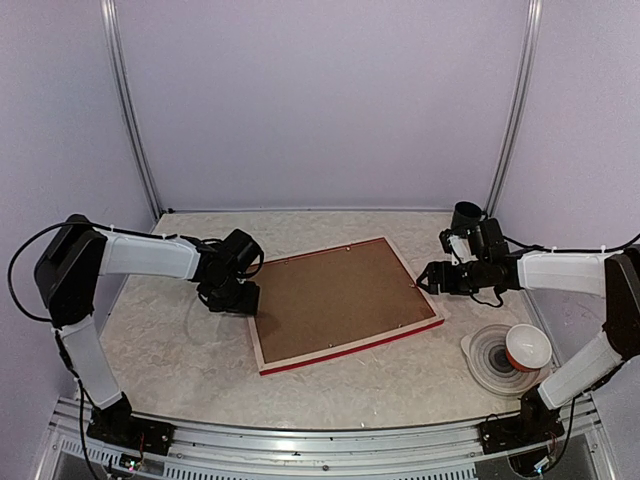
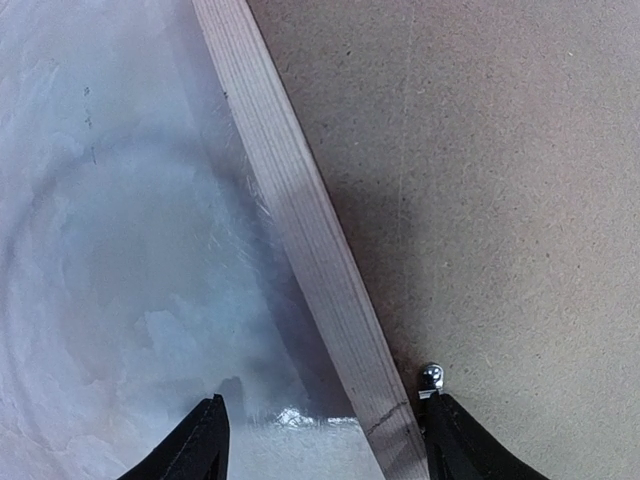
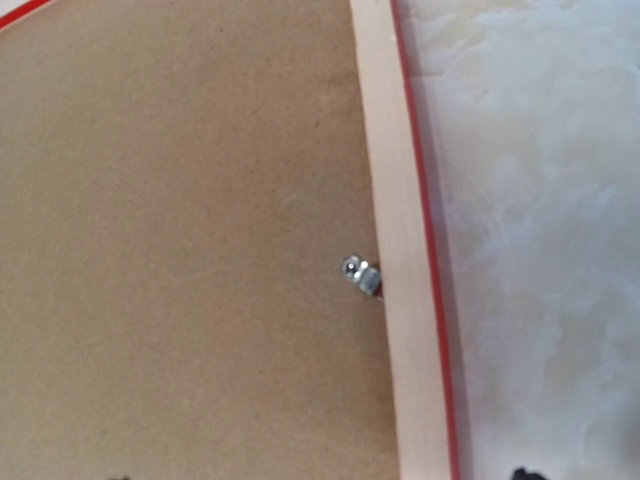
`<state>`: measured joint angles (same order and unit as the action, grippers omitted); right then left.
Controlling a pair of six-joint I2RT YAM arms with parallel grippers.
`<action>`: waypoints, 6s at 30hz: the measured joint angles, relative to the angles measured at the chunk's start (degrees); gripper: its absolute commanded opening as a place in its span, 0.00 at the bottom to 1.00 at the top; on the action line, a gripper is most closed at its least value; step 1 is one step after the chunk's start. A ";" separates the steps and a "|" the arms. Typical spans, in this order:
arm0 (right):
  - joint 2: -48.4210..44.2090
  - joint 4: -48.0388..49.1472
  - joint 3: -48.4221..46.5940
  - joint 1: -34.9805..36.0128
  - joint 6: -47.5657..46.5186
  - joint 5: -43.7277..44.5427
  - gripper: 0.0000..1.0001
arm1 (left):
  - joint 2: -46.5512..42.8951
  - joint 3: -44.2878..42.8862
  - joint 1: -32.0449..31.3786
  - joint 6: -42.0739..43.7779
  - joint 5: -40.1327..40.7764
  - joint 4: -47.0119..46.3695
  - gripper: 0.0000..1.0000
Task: Put the photo into the frame
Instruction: Press the fastener onto the backboard, then pick up the photo frame from the center of the board.
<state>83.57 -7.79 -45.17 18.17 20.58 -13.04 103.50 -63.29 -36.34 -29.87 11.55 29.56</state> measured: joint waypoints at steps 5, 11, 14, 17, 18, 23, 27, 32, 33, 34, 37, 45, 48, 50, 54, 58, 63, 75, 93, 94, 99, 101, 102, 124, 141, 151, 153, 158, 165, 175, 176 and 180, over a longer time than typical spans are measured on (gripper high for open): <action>0.00 0.00 0.02 0.00 0.00 0.00 0.81 | 0.50 -0.46 -0.22 0.44 -0.22 0.13 0.59; 0.00 0.00 0.02 0.00 0.00 -0.02 0.81 | 1.11 -1.29 -0.52 0.79 -0.11 0.96 0.60; 0.00 -0.02 0.02 0.00 0.00 -0.07 0.81 | 1.49 -1.79 -0.79 1.25 -0.13 1.42 0.60; 0.00 0.00 0.02 0.00 -0.02 -0.13 0.81 | 1.79 -1.92 -1.05 1.66 0.39 1.38 0.60; 0.00 -0.02 0.02 0.00 -0.02 -0.17 0.81 | 1.84 -1.92 -1.07 1.70 0.55 1.40 0.60; 0.00 0.00 0.02 0.00 -0.04 -0.17 0.81 | 1.84 -1.95 -1.09 1.92 0.81 1.40 0.53; 0.00 0.00 0.02 0.00 -0.04 -0.17 0.81 | 1.84 -1.92 -1.16 2.01 0.63 1.16 0.39; 0.00 -0.02 0.02 0.00 -0.04 -0.17 0.81 | 1.90 -1.86 -0.98 2.16 0.94 0.55 0.25; 0.00 -0.02 0.02 0.00 -0.04 -0.20 0.81 | 1.90 -1.84 -0.98 2.16 0.96 0.50 0.22; 0.00 -0.02 0.02 0.00 -0.04 -0.20 0.81 | 1.90 -1.84 -0.96 2.16 0.96 0.50 0.22; 0.00 -0.02 0.02 0.00 -0.04 -0.26 0.81 | 1.90 -1.84 -0.94 1.90 1.29 0.57 0.23; 0.39 0.00 0.02 0.00 -0.04 -1.27 0.82 | 0.68 -0.61 -0.28 0.57 3.30 0.39 0.69; 0.39 -0.02 0.02 0.00 -0.04 -1.31 0.82 | -2.69 1.14 0.68 -0.66 3.93 0.17 0.75; 0.39 -0.02 0.02 0.00 -0.04 -1.33 0.83 | -5.53 1.53 1.16 -0.90 4.26 0.13 0.77; 0.37 0.00 0.02 0.00 -0.09 -1.46 0.90 | -10.80 1.20 1.77 -1.20 5.42 -0.24 0.80; -0.17 0.57 0.52 0.00 -0.07 -1.51 0.99 | -11.28 0.81 1.42 -0.92 5.53 -0.55 0.94; -2.14 0.92 1.68 0.00 0.17 -1.31 0.99 | -9.66 0.04 -1.70 2.01 5.68 -0.35 0.99; -2.36 1.57 1.73 0.00 1.51 -2.80 0.99 | -5.64 -13.09 -16.24 24.81 0.83 -2.10 0.99; -12.39 -6.36 1.97 -0.39 1.62 0.55 0.99 | 23.74 -44.78 -25.64 46.62 -4.79 14.47 0.82; -12.76 -6.67 1.95 -0.42 1.62 0.76 0.99 | 24.65 -44.78 -25.94 46.90 -4.61 16.68 0.80; -13.64 -8.28 1.92 -0.68 1.57 1.57 0.99 | 24.98 -44.76 -26.58 46.80 -4.20 19.69 0.77; -13.62 -8.79 1.92 -0.72 1.57 1.66 0.99 | 25.00 -44.70 -26.80 46.66 -4.13 20.20 0.77; -13.62 -8.96 1.90 -0.74 1.57 1.77 0.99 | 25.00 -44.59 -26.88 46.58 -4.20 20.33 0.77; -14.05 -9.14 1.84 -1.16 1.33 2.19 0.99 | 28.13 -43.10 -28.09 45.42 -4.94 21.44 0.51; -15.21 -11.41 -0.46 -2.25 -0.42 3.32 0.99 | 27.85 -43.30 -27.63 44.61 -8.22 21.73 0.00; -16.00 -12.57 -2.25 -3.21 -1.70 5.86 0.99 | 28.04 -46.53 -25.07 41.83 -14.14 23.52 0.00; -16.11 -12.57 -2.36 -3.41 -1.75 6.08 0.99 | 28.02 -47.87 -24.30 40.65 -15.56 23.41 0.00; -17.94 -12.24 -2.34 -3.58 -2.80 4.13 0.99 | 27.15 -50.16 -22.14 37.62 -18.82 23.21 0.00; -29.57 -6.75 -2.01 -3.67 -6.16 -6.91 0.99 | 26.08 -55.39 -19.56 32.70 -22.16 24.30 0.00; -29.94 -2.21 3.17 -2.47 -4.50 -11.32 0.99 | 24.17 -57.31 -16.39 26.86 -25.24 24.50 0.00; -28.79 -2.21 3.10 -2.47 -2.71 -10.80 0.99 | 23.96 -57.31 -16.11 26.27 -25.22 24.50 0.00; -24.90 -0.04 3.91 -2.43 7.72 -10.58 0.99 | 22.95 -57.33 -15.32 24.28 -25.18 24.50 0.00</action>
<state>58.67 -7.84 -41.25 15.75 28.29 -23.62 126.45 -120.62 -51.66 -5.58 -13.63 54.06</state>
